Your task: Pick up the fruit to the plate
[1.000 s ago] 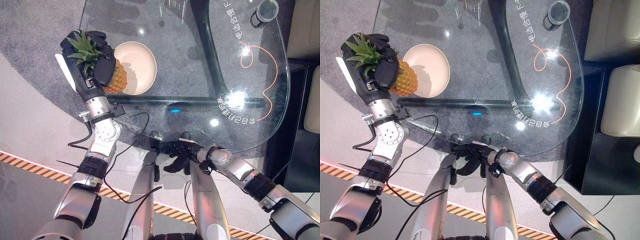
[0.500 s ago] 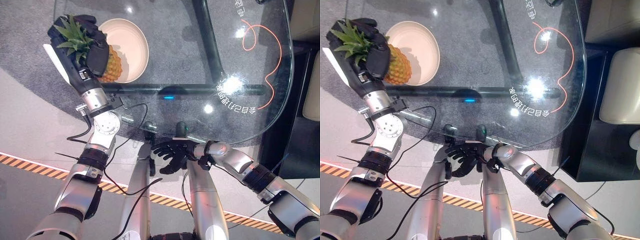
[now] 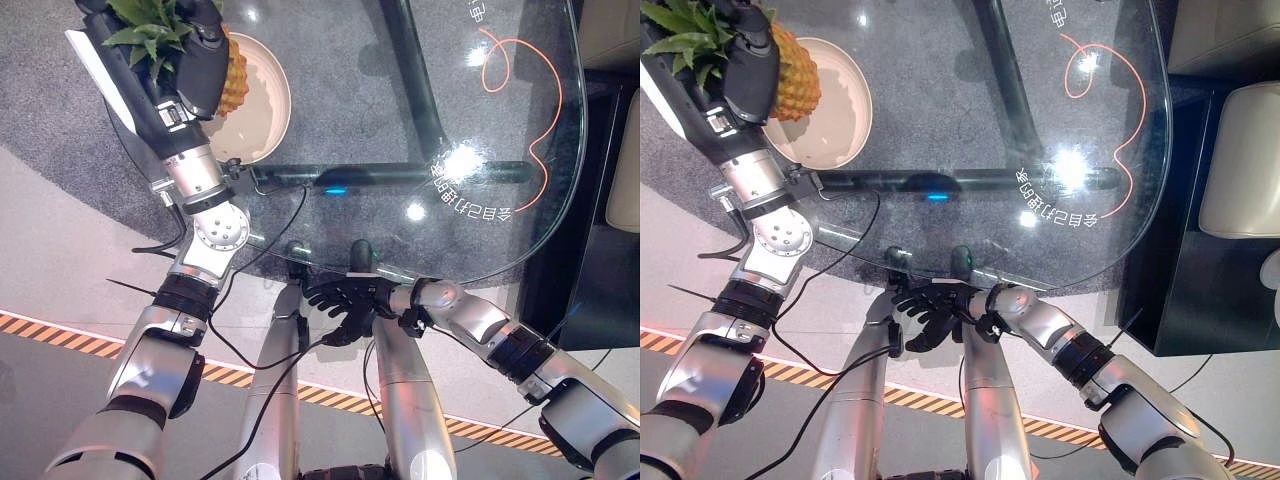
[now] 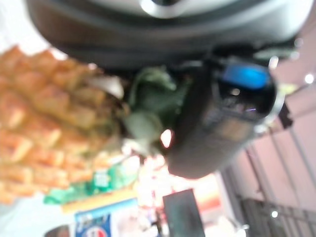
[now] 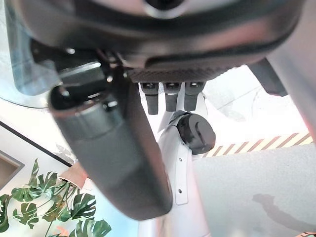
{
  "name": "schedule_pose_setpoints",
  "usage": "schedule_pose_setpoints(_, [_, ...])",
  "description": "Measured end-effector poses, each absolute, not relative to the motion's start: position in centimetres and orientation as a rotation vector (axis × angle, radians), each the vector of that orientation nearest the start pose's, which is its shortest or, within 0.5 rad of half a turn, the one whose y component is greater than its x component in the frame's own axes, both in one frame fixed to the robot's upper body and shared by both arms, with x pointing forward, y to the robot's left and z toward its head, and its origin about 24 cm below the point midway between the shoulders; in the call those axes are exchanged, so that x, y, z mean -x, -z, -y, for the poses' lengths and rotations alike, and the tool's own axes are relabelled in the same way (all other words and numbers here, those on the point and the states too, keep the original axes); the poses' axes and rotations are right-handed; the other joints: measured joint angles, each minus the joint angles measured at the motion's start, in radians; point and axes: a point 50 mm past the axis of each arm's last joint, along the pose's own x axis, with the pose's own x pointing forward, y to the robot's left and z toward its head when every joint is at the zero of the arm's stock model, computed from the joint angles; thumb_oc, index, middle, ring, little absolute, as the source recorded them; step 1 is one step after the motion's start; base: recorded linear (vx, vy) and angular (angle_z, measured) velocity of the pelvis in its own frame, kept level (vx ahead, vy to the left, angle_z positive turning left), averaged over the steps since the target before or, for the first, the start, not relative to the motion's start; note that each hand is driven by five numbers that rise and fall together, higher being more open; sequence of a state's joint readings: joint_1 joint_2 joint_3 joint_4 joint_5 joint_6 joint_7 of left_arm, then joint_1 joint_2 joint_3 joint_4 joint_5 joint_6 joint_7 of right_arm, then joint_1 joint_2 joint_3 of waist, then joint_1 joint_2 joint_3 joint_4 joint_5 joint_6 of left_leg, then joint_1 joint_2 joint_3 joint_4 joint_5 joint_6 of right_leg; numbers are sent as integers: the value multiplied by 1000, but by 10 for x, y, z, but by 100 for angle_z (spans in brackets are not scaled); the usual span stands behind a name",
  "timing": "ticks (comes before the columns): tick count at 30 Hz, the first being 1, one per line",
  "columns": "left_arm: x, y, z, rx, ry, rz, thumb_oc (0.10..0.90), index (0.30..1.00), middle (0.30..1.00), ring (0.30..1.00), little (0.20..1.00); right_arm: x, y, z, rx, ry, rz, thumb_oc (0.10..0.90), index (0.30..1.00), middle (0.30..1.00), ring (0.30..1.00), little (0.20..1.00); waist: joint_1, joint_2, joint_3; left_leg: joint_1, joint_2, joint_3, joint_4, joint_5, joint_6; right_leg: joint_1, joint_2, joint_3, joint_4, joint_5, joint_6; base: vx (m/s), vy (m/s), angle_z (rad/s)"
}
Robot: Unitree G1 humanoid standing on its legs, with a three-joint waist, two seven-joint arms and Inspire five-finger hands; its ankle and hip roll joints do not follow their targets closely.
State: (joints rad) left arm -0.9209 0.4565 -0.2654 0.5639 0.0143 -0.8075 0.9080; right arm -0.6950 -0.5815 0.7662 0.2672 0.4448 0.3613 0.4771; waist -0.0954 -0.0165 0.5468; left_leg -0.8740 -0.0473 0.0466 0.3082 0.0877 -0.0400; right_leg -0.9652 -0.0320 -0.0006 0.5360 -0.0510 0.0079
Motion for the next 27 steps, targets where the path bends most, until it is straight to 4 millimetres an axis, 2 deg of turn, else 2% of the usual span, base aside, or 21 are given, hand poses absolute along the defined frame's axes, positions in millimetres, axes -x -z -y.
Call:
schedule_pose_setpoints(4, [-339,-270,-176,-15,-453,1210,100,300,300,300,200,-317,-72,100,488,-980,-402,800,900,900,900,900,-10,0,0,-32,0,4,10,-1,1,-29,2,5,1,4,2,10,7,-3])
schedule_pose_setpoints(8, [-350,-265,-185,-34,-498,1128,100,300,300,300,200,-317,-73,101,472,-980,-401,800,900,900,900,900,-21,0,0,-64,6,16,30,-9,11,-57,8,13,0,11,4,10,26,-9])
schedule_pose_setpoints(13, [-353,-261,-192,-15,-532,1092,100,300,300,300,200,-318,-77,103,464,-981,-379,800,900,900,900,900,-26,-1,0,-112,10,28,45,-12,15,-103,15,28,2,22,8,4,9,-7])
schedule_pose_setpoints(18, [-353,-276,-192,-14,-534,1137,100,300,300,300,200,-320,-79,106,470,-976,-365,800,900,900,900,900,-30,-6,-1,-144,9,29,60,-16,12,-129,14,31,4,26,12,0,0,-1])
schedule_pose_setpoints(27, [-347,-292,-200,19,-541,1204,100,300,300,300,200,-323,-88,102,466,-979,-326,800,900,900,900,900,-37,-23,-3,-192,8,27,77,-16,11,-179,16,35,11,30,21,-1,-4,0])
